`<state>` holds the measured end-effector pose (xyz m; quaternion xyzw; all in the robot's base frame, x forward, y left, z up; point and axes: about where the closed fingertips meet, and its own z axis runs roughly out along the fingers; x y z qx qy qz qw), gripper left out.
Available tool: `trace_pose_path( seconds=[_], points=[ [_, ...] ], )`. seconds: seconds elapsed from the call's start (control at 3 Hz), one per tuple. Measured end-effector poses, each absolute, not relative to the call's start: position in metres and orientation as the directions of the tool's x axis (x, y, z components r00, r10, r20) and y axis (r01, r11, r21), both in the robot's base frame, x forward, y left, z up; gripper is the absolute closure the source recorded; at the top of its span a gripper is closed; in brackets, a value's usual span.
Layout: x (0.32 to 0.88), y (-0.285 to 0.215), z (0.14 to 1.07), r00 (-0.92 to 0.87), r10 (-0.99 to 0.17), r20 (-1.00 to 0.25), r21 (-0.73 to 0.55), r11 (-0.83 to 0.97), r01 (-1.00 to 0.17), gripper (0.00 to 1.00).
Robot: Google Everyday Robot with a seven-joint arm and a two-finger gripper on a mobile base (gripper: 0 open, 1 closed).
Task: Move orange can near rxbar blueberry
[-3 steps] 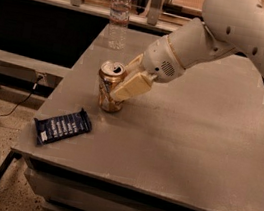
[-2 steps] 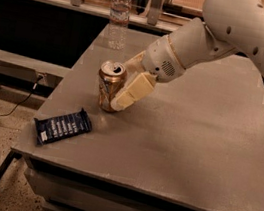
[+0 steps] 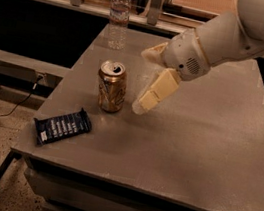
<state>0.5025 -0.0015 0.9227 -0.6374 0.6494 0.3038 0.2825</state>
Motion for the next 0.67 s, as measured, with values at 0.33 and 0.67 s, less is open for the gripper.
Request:
trace_pose_path(
  seconds=[0.33,0.67],
  points=[
    [0.4917,-0.0394,0.9557,-0.004,-0.625,-0.781,-0.023,0.036,-0.999,0.0],
    [0.4903,-0.0457,0.9601,-0.003,-0.62,-0.784,-0.031,0.044,-0.999,0.0]
  ],
)
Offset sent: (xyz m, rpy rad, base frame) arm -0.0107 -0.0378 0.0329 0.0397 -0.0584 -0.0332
